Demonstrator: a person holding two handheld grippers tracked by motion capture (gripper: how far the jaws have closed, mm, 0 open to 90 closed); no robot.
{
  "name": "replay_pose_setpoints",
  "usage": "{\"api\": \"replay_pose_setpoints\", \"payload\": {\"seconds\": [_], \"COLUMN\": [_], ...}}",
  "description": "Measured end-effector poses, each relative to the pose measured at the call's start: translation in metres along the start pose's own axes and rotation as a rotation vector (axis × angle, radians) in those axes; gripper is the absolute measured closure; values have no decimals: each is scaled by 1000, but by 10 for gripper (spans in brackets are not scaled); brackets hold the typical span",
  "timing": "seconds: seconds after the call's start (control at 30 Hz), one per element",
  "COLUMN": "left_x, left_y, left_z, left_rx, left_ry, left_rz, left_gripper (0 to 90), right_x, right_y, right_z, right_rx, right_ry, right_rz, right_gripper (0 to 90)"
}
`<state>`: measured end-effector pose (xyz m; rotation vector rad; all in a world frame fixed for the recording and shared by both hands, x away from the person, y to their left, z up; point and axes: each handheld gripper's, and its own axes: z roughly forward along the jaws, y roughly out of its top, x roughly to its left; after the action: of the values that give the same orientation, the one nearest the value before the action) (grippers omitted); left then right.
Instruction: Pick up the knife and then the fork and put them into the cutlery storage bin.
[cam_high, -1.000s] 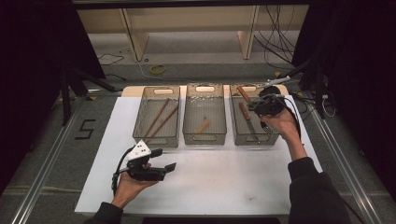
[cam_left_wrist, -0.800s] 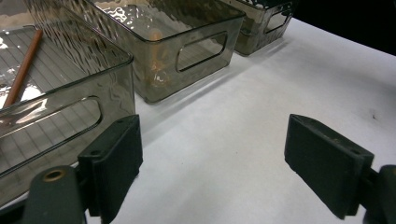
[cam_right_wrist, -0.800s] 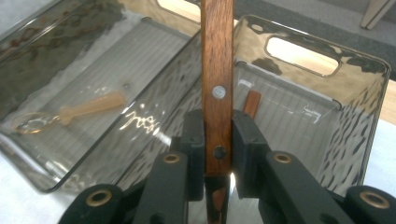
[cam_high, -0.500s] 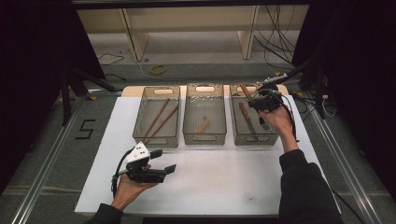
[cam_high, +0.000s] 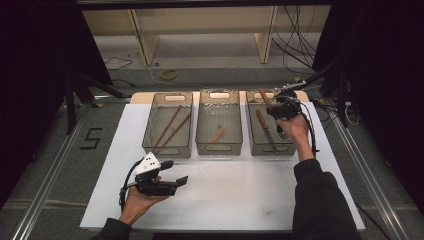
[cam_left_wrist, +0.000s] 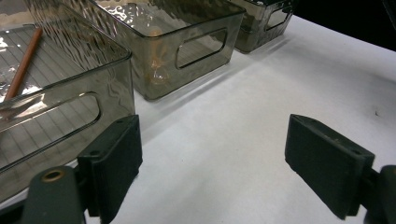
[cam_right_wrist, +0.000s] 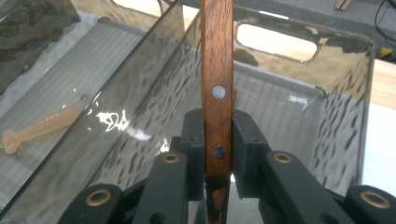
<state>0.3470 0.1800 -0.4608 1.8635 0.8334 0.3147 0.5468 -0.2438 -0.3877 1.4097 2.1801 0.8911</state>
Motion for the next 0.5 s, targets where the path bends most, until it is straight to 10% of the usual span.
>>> {"api": "replay_pose_setpoints", "payload": {"seconds": [0.4,0.5], "left_x": [2,2], "left_y": [-1,-1], "left_z": [1,1], "left_rx": [15,14], "left_ry": [16,16], "left_rz": [-11,-12], "left_gripper": [177,175], "right_x": [3,2], "right_y": [-6,-7], "right_z": [11,12], "right_rx": [34,37], "right_ry": [-4,3], "right_rz": [10,32], "right_gripper": [757,635]}}
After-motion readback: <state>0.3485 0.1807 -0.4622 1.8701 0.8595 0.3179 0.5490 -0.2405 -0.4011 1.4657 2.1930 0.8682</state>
